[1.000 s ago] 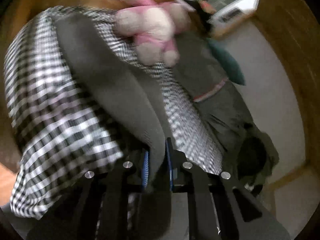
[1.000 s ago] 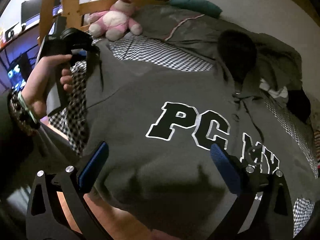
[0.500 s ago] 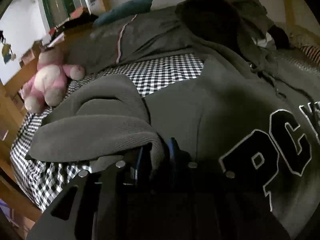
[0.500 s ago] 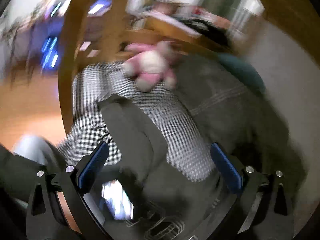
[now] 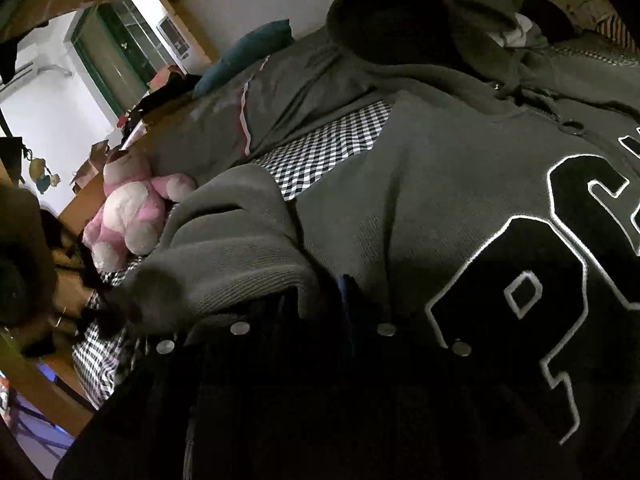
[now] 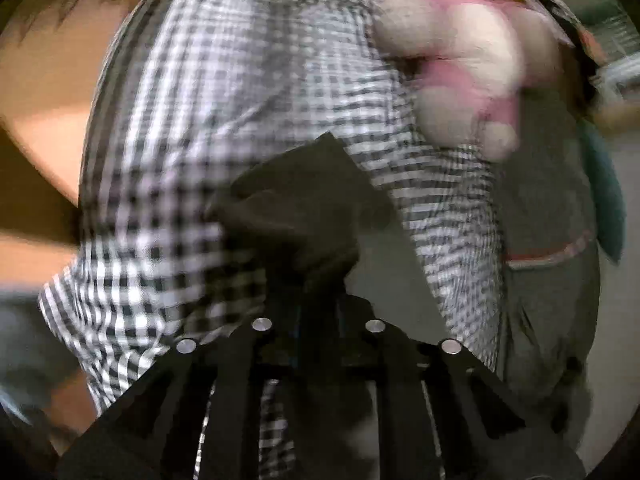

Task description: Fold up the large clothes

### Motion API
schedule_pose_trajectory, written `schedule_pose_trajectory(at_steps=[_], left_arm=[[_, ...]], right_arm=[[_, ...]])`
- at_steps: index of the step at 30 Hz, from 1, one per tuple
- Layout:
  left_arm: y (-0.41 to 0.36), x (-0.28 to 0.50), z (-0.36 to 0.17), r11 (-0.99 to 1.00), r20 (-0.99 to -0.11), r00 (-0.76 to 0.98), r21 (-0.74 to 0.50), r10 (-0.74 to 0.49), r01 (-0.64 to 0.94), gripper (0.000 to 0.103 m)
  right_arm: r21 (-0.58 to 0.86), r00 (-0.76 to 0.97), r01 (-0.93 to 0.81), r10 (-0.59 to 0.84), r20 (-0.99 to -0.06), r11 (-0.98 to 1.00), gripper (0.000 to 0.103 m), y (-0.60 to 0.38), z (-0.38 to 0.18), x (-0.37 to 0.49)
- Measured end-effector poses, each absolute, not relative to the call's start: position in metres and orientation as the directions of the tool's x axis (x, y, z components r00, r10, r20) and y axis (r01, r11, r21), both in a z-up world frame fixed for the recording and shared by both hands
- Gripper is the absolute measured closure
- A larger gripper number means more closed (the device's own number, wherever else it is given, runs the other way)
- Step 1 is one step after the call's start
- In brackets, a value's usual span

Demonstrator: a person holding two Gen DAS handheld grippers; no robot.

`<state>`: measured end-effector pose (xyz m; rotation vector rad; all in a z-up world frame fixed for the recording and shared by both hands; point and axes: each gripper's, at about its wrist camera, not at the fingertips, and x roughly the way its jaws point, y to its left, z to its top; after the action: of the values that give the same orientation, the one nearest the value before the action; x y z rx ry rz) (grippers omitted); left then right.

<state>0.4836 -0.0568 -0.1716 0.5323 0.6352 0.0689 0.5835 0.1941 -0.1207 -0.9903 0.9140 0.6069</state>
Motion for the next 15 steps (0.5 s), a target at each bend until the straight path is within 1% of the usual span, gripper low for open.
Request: schedule_pose_trajectory(at_steps=[2, 4, 5, 6, 8, 9, 10, 11, 12, 13, 14, 15], left_arm=[[-0.057, 0.481, -0.172, 0.864, -0.546, 0.808, 0.494, 0.221, 0.097, 0.081], [-0.057, 0.48, -0.172, 0.867, -0.546, 0.809, 0.488, 0.217, 0.097, 0.08], [-0.056, 0.479, -0.171, 0.87, -0.544, 0.811, 0.484, 0.216, 0.093, 0.079], [-0.055, 0.478, -0.17, 0.876, -0.544, 0.813, 0.474, 0.209, 0.092, 0.078], [-0.048, 0.474, -0.165, 0.904, -0.55, 0.819, 0.417, 0.165, 0.097, 0.074], [-0.043, 0.472, -0.161, 0.922, -0.557, 0.82, 0.372, 0.131, 0.105, 0.066], [-0.036, 0.47, -0.157, 0.945, -0.566, 0.82, 0.306, 0.085, 0.113, 0.061], [-0.032, 0.468, -0.153, 0.957, -0.571, 0.819, 0.267, 0.061, 0.115, 0.059], [-0.027, 0.466, -0.151, 0.967, -0.573, 0.819, 0.224, 0.032, 0.119, 0.049], [-0.022, 0.464, -0.148, 0.976, -0.575, 0.818, 0.171, -0.01, 0.132, 0.034], [-0.017, 0.462, -0.146, 0.981, -0.573, 0.816, 0.107, -0.07, 0.16, 0.03], [-0.016, 0.46, -0.145, 0.982, -0.567, 0.819, 0.085, -0.091, 0.167, 0.029]], right_arm=[[-0.347, 0.485, -0.746, 0.107, -0.868, 0.568, 0.092, 0.17, -0.084, 0.598], [-0.26, 0.476, -0.72, 0.185, -0.86, 0.643, 0.093, 0.14, -0.048, 0.608], [-0.206, 0.48, -0.702, 0.24, -0.844, 0.682, 0.093, 0.116, -0.023, 0.61], [-0.174, 0.487, -0.687, 0.269, -0.831, 0.705, 0.093, 0.1, -0.01, 0.61], [-0.059, 0.505, -0.627, 0.348, -0.79, 0.777, 0.093, 0.043, 0.028, 0.612], [-0.016, 0.507, -0.611, 0.376, -0.776, 0.791, 0.093, 0.023, 0.036, 0.613], [0.04, 0.518, -0.58, 0.406, -0.753, 0.814, 0.093, -0.01, 0.046, 0.607], [0.067, 0.53, -0.554, 0.413, -0.74, 0.83, 0.093, -0.032, 0.051, 0.601], [0.095, 0.545, -0.524, 0.419, -0.727, 0.846, 0.093, -0.058, 0.053, 0.595], [0.131, 0.56, -0.494, 0.43, -0.708, 0.859, 0.093, -0.09, 0.055, 0.585], [0.162, 0.575, -0.464, 0.436, -0.692, 0.871, 0.093, -0.115, 0.055, 0.576], [0.2, 0.59, -0.427, 0.439, -0.677, 0.882, 0.093, -0.142, 0.052, 0.565]])
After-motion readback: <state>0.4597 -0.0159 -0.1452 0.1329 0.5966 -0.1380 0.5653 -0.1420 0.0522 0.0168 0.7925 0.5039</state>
